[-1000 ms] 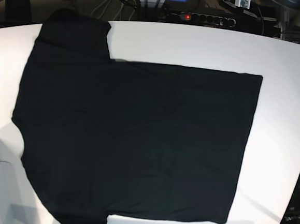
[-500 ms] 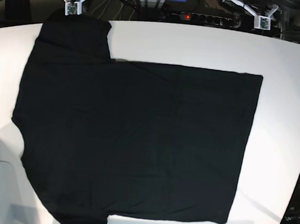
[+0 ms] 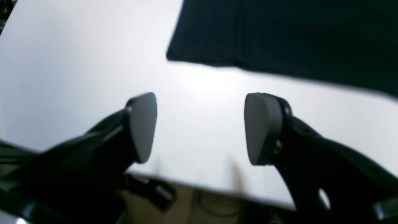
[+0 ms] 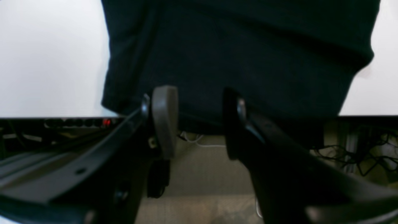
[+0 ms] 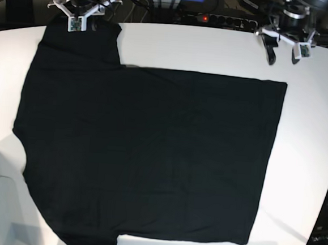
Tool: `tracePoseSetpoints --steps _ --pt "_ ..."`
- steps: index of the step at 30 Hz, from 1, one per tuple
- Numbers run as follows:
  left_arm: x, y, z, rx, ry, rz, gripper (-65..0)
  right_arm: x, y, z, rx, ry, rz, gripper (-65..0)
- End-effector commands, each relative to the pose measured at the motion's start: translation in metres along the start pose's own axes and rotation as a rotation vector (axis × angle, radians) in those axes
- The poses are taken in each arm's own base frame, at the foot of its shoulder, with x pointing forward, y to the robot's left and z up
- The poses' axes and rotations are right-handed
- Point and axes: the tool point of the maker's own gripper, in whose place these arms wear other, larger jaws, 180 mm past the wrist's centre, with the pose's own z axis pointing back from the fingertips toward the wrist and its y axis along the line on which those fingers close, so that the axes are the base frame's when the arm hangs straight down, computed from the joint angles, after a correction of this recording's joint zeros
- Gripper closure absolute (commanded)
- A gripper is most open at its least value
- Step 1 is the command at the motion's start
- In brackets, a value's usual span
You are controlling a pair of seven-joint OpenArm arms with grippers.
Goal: Fold the T-shirt properly
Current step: 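Lower both grippers onto the shirt's shoulder corners at the collar edge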
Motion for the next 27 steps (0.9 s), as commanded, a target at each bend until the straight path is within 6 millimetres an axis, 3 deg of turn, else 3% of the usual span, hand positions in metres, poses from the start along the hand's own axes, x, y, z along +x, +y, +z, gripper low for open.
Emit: tracePoseSetpoints --steps 1,5,13,20,27 --pt "0.017 0.013 -0.002 0.031 -0.061 0.007 -42.5 0.009 -0.001 0.002 0.001 -0.036 0.006 -24.7" --pt "0.018 0.041 -0.026 0.093 -0.081 0.109 -42.5 0.016 -0.002 -0.002 0.002 -0.054 0.015 -25.2" --pt "0.020 0.047 -0.063 0.097 -0.090 0.163 -42.5 0.021 -0.005 -0.004 -0.001 -0.067 0.030 -25.3" --pt "0.017 0.005 -0.086 -0.050 -0.008 0.169 -42.5 0.021 -0.005 -0.004 -0.001 -0.067 0.030 -25.3" --pt "0.009 0.005 -0.090 -0.047 0.028 0.181 -42.4 0.021 -0.005 -0.004 -0.001 -0.067 0.030 -25.3"
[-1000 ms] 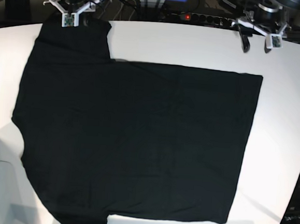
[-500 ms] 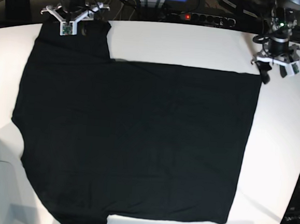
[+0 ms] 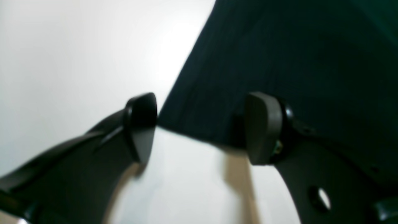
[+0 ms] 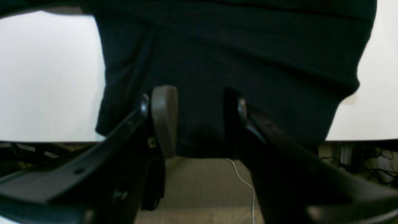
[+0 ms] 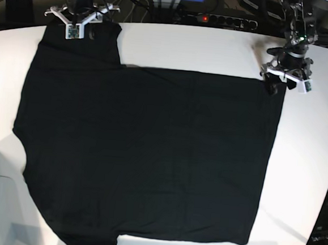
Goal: Fold the T-shirt properly
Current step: 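Lower both grippers onto the shirt's shoulder corners at the collar edge, then close both grippers on the shoulder corners of the black shirt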
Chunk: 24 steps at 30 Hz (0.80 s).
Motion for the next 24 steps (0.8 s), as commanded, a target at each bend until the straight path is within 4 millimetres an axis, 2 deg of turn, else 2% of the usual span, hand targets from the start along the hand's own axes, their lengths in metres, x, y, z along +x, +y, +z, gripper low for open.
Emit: tracePoseSetpoints --steps 1,4,11,20,22,24 --pt "0.015 0.001 0.001 -0.005 -0.048 -0.013 -42.4 0.004 -0.001 0.004 0.002 -0.021 0.009 -25.3" --pt "0.011 0.003 0.001 0.002 -0.037 -0.016 -42.4 0.004 -0.001 0.004 0.002 -0.021 0.009 -25.3" --pt "-0.014 0.011 -0.002 0.031 0.017 0.028 -42.4 0.005 -0.006 0.003 -0.012 -0.023 0.010 -25.3" --pt "-0.019 0.009 -0.002 0.027 0.030 0.026 -41.7 0.013 -0.026 0.001 -0.069 -0.045 0.013 -25.3" --pt "-0.019 0.009 -0.002 0.025 0.030 0.026 -37.6 0.013 -0.029 0.001 -0.075 -0.048 0.014 -25.3" --pt "-0.019 0.009 -0.002 0.023 0.030 0.033 -29.3 0.017 -0.029 0.000 -0.076 -0.058 0.013 -25.3"
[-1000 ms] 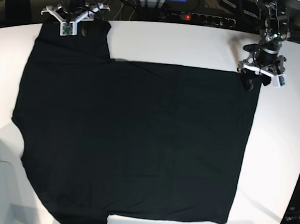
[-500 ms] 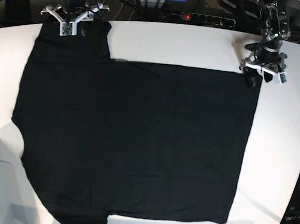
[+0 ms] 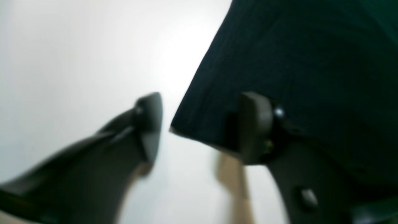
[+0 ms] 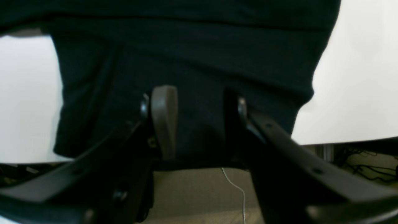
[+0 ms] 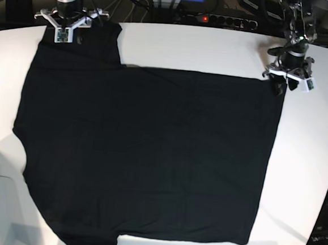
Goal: Fold the T-shirt properly
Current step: 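Close both grippers on the shoulder corners of the black shirt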
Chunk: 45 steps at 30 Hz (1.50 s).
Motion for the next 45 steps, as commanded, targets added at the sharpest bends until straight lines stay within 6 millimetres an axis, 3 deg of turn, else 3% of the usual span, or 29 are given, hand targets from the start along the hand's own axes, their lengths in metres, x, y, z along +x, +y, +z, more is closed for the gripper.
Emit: tracePoseSetpoints --steps 1,7,10,19,24,35,45 --pt "-0.010 0.001 0.002 -0.001 0.049 0.001 -24.7 0.009 -0.002 0.002 -0.001 -0.036 0.009 -25.3" --pt "-0.010 0.001 0.002 -0.002 0.049 0.003 0.0 0.017 -0.005 -0.002 -0.012 -0.055 0.008 -25.3" --pt "-0.010 0.001 0.002 0.000 0.048 0.003 -0.4 0.022 -0.019 -0.004 -0.052 -0.069 0.005 -26.1" --pt "-0.005 0.002 0.003 0.001 0.036 0.002 0.0 0.034 -0.056 -0.008 -0.151 -0.102 0.004 -37.9" --pt "-0.005 0.002 0.003 0.003 0.038 -0.002 0.0 0.024 -0.071 -0.021 -0.189 -0.067 -0.014 -38.9" --pt "-0.005 0.002 0.003 0.003 0.037 -0.005 0.0 0.017 -0.086 -0.036 -0.143 0.022 0.005 -38.8" --pt "-0.005 0.003 0.003 0.006 0.037 -0.006 0.0 -0.011 -0.090 -0.047 -0.130 0.109 -0.014 -38.8"
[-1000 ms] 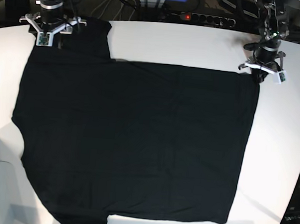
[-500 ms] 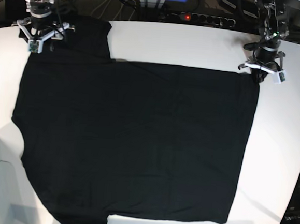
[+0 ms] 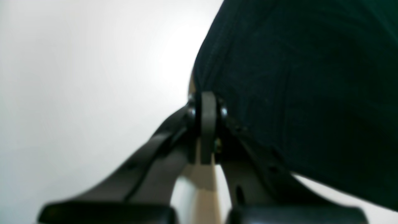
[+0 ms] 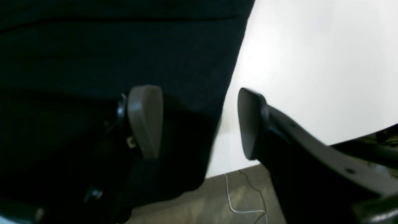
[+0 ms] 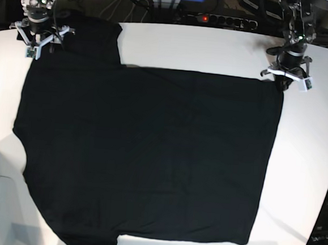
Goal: Fold the T-shirt properly
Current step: 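Close both grippers on the shoulder corners of the black shirt, then lift the shoulder corners and pull them toward the hem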
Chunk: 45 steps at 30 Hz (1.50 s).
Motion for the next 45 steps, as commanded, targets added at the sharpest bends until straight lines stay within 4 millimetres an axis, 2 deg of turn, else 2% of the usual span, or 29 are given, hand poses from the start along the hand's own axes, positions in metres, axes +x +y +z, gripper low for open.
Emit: tracePoseSetpoints --steps 1,8,15,18,23,28,30,34,37,45 --pt "-0.003 0.003 0.002 0.007 0.026 -0.016 0.0 0.000 -0.002 0.001 0.005 0.002 0.018 -38.8" --pt "-0.003 0.004 0.002 0.009 0.025 -0.017 0.0 -0.012 0.001 -0.004 0.018 0.036 0.015 -36.9" --pt "-0.004 0.004 0.002 0.010 0.028 -0.017 0.0 -0.013 0.002 -0.004 0.019 0.037 0.015 -20.4" --pt "-0.003 0.004 0.002 0.009 0.027 -0.017 0.0 -0.014 0.010 -0.003 0.070 0.039 0.048 -14.7" --pt "-0.003 0.004 0.002 0.011 0.027 -0.017 0.0 -0.014 0.020 -0.001 0.132 0.039 0.090 0.0" --pt "-0.002 0.004 0.002 0.011 0.023 -0.017 0.0 -0.011 0.020 -0.001 0.131 0.027 0.092 0.0" --pt "0.000 0.008 0.003 0.021 0.016 -0.013 0.0 -0.004 0.012 0.002 0.111 0.007 0.087 0.0" --pt "0.018 0.020 0.008 0.051 -0.030 -0.003 0.0 0.023 0.006 0.011 0.084 -0.065 0.105 0.0" --pt "0.033 0.018 0.011 0.047 -0.069 -0.014 0.0 0.044 0.005 0.017 0.074 -0.119 0.117 0.0" --pt "0.064 0.002 0.018 0.014 -0.149 -0.035 0.0 0.078 0.001 0.022 0.048 -0.212 0.114 0.0"
